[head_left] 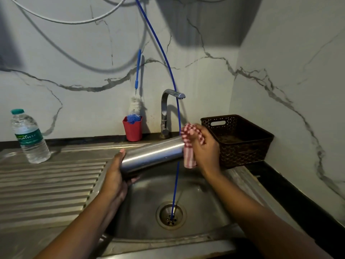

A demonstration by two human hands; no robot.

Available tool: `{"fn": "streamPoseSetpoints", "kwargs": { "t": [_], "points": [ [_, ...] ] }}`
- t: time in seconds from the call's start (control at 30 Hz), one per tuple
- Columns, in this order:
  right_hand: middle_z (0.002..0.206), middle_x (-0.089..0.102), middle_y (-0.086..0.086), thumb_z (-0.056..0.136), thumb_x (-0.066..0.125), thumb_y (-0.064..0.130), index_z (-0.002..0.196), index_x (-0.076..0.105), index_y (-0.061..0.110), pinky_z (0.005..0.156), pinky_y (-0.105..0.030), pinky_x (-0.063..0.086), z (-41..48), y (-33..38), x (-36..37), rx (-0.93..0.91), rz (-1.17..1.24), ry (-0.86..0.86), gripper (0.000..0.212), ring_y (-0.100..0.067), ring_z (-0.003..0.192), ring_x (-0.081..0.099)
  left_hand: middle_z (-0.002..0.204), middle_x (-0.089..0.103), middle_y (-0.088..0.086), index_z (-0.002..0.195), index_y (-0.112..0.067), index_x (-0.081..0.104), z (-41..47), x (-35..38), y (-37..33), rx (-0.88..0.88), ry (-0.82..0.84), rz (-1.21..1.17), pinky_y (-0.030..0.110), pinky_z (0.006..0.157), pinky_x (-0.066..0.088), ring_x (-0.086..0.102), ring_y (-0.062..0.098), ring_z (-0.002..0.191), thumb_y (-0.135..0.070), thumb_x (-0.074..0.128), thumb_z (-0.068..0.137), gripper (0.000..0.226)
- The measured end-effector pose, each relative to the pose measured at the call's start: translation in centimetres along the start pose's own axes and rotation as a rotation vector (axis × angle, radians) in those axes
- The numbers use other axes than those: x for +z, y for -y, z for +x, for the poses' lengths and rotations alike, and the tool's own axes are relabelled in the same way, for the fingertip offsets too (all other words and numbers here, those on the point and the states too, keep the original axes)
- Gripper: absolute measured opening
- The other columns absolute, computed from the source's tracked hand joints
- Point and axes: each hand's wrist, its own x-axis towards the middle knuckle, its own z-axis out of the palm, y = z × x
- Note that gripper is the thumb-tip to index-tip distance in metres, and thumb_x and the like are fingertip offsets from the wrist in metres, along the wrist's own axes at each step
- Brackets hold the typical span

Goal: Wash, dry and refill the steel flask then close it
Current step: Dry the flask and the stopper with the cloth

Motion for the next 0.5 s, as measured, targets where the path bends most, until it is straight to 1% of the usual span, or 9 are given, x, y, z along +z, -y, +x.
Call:
{"fn": "streamPoseSetpoints", "kwargs": {
  "t": [0.03, 0.07, 0.13, 0.17, 0.23, 0.33, 0.4, 0.47, 0.5],
  "points": [
    [0.116, 0.059, 0.000, 0.084, 0.051, 0.053, 0.127, 0.054, 0.029, 0.087, -0.020, 0.049, -0.5, 0.0, 0.0, -0.188, 0.000, 0.007, 0.049, -0.011, 0.102, 0.057, 0.102, 0.058, 0.009, 0.103, -0.022, 0.055, -0.1, -0.1, 0.0, -0.114, -0.013, -0.026, 0.035, 0.051, 0.056, 0.058, 0.021, 0.090, -0.039, 0.061, 0.085, 0.026],
    [0.122, 0.054, -0.003, 0.081, 0.052, 0.057, 0.131, 0.048, 0.033, 0.086, -0.016, 0.046, -0.7, -0.2, 0.0, -0.331, -0.034, 0.048, 0.056, -0.012, 0.105, 0.053, 0.102, 0.057, 0.010, 0.105, -0.022, 0.055, -0.1, -0.2, 0.0, -0.196, -0.023, -0.028, 0.035, 0.047, 0.056, 0.058, 0.022, 0.088, -0.041, 0.064, 0.084, 0.030],
    [0.129, 0.048, -0.007, 0.074, 0.054, 0.067, 0.132, 0.040, 0.040, 0.086, -0.024, 0.047, -0.8, -0.5, -0.4, -0.394, -0.122, 0.137, 0.066, -0.018, 0.108, 0.051, 0.102, 0.056, 0.010, 0.108, -0.025, 0.055, -0.1, -0.4, 0.0, -0.242, -0.048, 0.001, 0.034, 0.043, 0.055, 0.057, 0.021, 0.086, -0.042, 0.066, 0.081, 0.033],
    [0.126, 0.050, -0.005, 0.072, 0.057, 0.067, 0.130, 0.042, 0.039, 0.084, -0.026, 0.049, -0.8, -0.4, -0.6, -0.351, -0.116, 0.159, 0.066, -0.018, 0.107, 0.053, 0.101, 0.055, 0.009, 0.106, -0.025, 0.055, -0.1, -0.5, -0.1, -0.221, -0.054, 0.009, 0.032, 0.043, 0.055, 0.057, 0.020, 0.086, -0.041, 0.065, 0.082, 0.031],
    [0.112, 0.060, 0.002, 0.073, 0.065, 0.058, 0.120, 0.053, 0.032, 0.078, -0.020, 0.051, -0.6, -0.2, -0.6, -0.180, 0.024, 0.160, 0.055, -0.013, 0.099, 0.059, 0.104, 0.057, 0.009, 0.108, -0.022, 0.054, 0.1, -0.4, -0.1, -0.135, -0.036, -0.016, 0.031, 0.044, 0.055, 0.058, 0.020, 0.089, -0.039, 0.064, 0.085, 0.030],
    [0.097, 0.068, -0.001, 0.078, 0.067, 0.047, 0.109, 0.063, 0.017, 0.074, -0.021, 0.051, 1.5, 0.6, -1.0, 0.257, 0.240, 0.240, 0.043, -0.017, 0.090, 0.066, 0.116, 0.057, 0.011, 0.112, -0.021, 0.053, 0.4, -0.4, -0.1, 0.096, 0.046, -0.019, 0.032, 0.054, 0.055, 0.059, 0.019, 0.096, -0.042, 0.068, 0.075, 0.045],
    [0.094, 0.070, -0.004, 0.080, 0.065, 0.050, 0.105, 0.066, 0.013, 0.071, -0.022, 0.050, 2.0, 0.8, -1.4, 0.487, 0.252, 0.336, 0.045, -0.017, 0.085, 0.067, 0.110, 0.056, 0.005, 0.113, -0.023, 0.049, 0.4, -0.5, -0.1, 0.227, 0.080, 0.033, 0.031, 0.056, 0.054, 0.058, 0.015, 0.094, -0.041, 0.065, 0.069, 0.050],
    [0.091, 0.069, 0.000, 0.082, 0.063, 0.049, 0.104, 0.064, 0.016, 0.065, -0.017, 0.047, 1.2, 1.2, -1.1, 0.452, 0.210, 0.286, 0.041, -0.016, 0.082, 0.066, 0.109, 0.057, 0.003, 0.114, -0.024, 0.048, 0.5, -0.6, 0.0, 0.215, 0.087, 0.037, 0.030, 0.055, 0.053, 0.058, 0.014, 0.092, -0.043, 0.065, 0.070, 0.051],
    [0.093, 0.067, 0.002, 0.081, 0.063, 0.048, 0.109, 0.062, 0.017, 0.065, -0.014, 0.047, 0.5, 1.3, -1.0, 0.315, 0.174, 0.209, 0.042, -0.014, 0.084, 0.065, 0.110, 0.058, 0.005, 0.115, -0.023, 0.050, 0.6, -0.6, 0.1, 0.151, 0.081, 0.023, 0.030, 0.055, 0.052, 0.059, 0.015, 0.092, -0.047, 0.066, 0.074, 0.050]
  ]
}}
